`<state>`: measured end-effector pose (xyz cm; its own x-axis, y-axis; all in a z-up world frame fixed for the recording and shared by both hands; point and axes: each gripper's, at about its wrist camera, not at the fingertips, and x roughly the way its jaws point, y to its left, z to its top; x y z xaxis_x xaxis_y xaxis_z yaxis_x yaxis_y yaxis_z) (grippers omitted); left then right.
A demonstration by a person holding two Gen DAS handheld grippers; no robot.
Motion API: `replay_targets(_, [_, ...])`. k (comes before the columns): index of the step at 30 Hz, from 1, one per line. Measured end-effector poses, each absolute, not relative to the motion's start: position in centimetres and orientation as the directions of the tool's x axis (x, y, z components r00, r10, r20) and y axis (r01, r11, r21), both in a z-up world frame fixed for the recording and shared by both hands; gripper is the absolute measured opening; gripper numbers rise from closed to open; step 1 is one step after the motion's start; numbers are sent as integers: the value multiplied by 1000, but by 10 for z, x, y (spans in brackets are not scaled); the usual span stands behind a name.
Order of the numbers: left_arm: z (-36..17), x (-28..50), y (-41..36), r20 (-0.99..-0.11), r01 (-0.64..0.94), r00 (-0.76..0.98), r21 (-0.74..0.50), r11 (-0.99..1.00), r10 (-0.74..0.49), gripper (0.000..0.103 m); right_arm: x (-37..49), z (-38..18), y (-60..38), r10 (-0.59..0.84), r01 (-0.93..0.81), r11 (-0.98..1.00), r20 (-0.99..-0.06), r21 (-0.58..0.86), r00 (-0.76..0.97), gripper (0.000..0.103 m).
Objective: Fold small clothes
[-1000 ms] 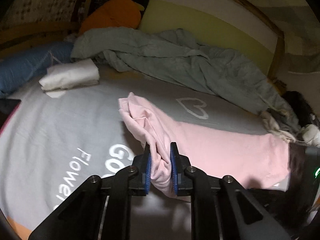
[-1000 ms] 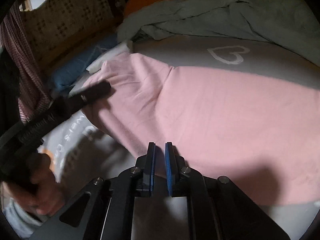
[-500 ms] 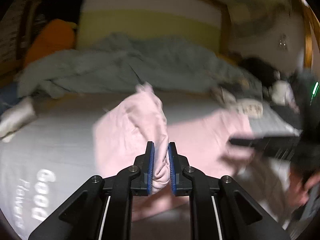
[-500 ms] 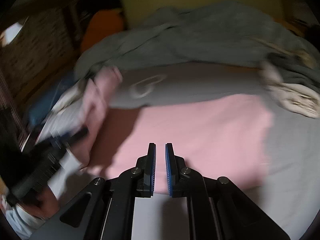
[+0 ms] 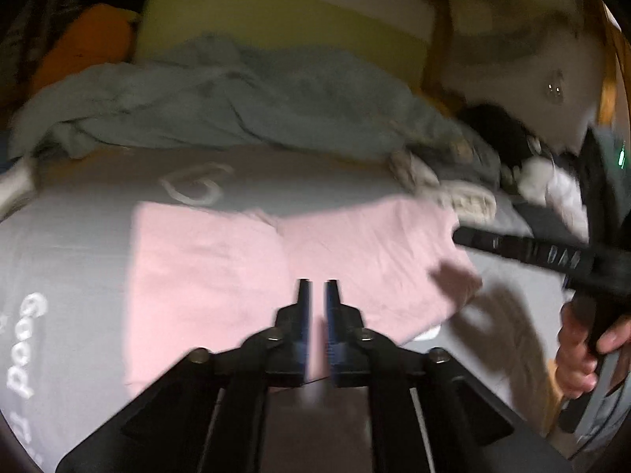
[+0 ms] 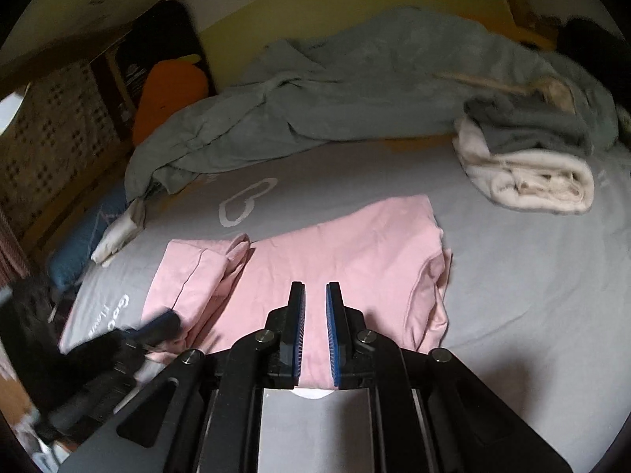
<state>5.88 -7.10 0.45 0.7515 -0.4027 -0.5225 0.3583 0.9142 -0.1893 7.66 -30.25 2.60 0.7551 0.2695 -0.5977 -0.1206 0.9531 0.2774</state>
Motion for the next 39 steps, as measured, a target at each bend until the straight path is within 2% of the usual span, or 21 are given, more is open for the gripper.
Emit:
replay_targets(1, [9, 52, -61, -502, 339, 775, -183, 923, -384, 25, 76, 26, -299, 277, -133, 952, -596, 275, 754, 10])
replay_targets(4, [18, 46, -31, -504, 273, 805, -155, 949, -314, 25, 79, 22, -291, 323, -165, 938, -602, 304, 730, 10])
replay_targets(8, [16, 49, 11, -521, 180, 817, -178, 967, -248, 25, 80, 8, -271, 413, -233, 905, -608, 355, 678, 10])
replay_targets(9, [12, 50, 21, -532, 164, 810, -195, 967, -245, 25, 79, 5, -263, 434, -255, 897, -607, 361, 666, 13])
replay_targets(11, [0, 55, 32, -566, 160, 777, -242, 957, -274, 25, 77, -1, -247, 450, -281, 891, -606, 358, 656, 35])
replay_targets(12, [-8, 58, 33, -589, 160, 756, -257, 953, -286, 26, 77, -2, -240, 464, -298, 884, -598, 361, 653, 53])
replay_targets(17, [-46, 67, 22, -659, 151, 693, -265, 952, -293, 28, 88, -2, -201, 565, -378, 824, -566, 422, 600, 54])
replay_targets(20, [-43, 63, 24, -635, 167, 704, -285, 944, -316, 34, 99, -17, -182, 543, -362, 840, -635, 405, 550, 54])
replay_targets(22, [-45, 61, 32, -620, 167, 704, -330, 929, -347, 38, 103, -33, -177, 523, -331, 852, -665, 405, 533, 52])
replay_targets(23, [-45, 61, 35, -612, 168, 702, -355, 920, -364, 39, 102, -37, -178, 532, -323, 847, -651, 423, 542, 46])
replay_targets(24, [-45, 61, 41, -601, 166, 702, -382, 909, -381, 41, 102, -38, -179, 551, -334, 834, -637, 439, 539, 21])
replay_targets(25, [-45, 62, 43, -595, 157, 707, -394, 905, -382, 41, 103, -37, -178, 578, -356, 816, -624, 455, 527, 12])
replay_targets(28, [-45, 59, 52, -588, 80, 745, -392, 917, -316, 41, 91, -24, -174, 546, -420, 836, -597, 352, 587, 8])
replay_targets(30, [-44, 59, 54, -586, 78, 741, -409, 909, -328, 41, 80, -12, -175, 490, -430, 867, -584, 252, 647, 8])
replay_targets(32, [-44, 57, 52, -585, 90, 741, -400, 912, -330, 41, 74, -4, -185, 472, -417, 878, -572, 236, 671, 8])
replay_targets(37, [-43, 58, 34, -606, 155, 719, -336, 929, -339, 41, 81, -21, -197, 431, -384, 894, -675, 231, 598, 8])
replay_targets(39, [-41, 57, 33, -600, 167, 720, -340, 926, -350, 41, 82, -27, -201, 425, -366, 899, -687, 242, 589, 8])
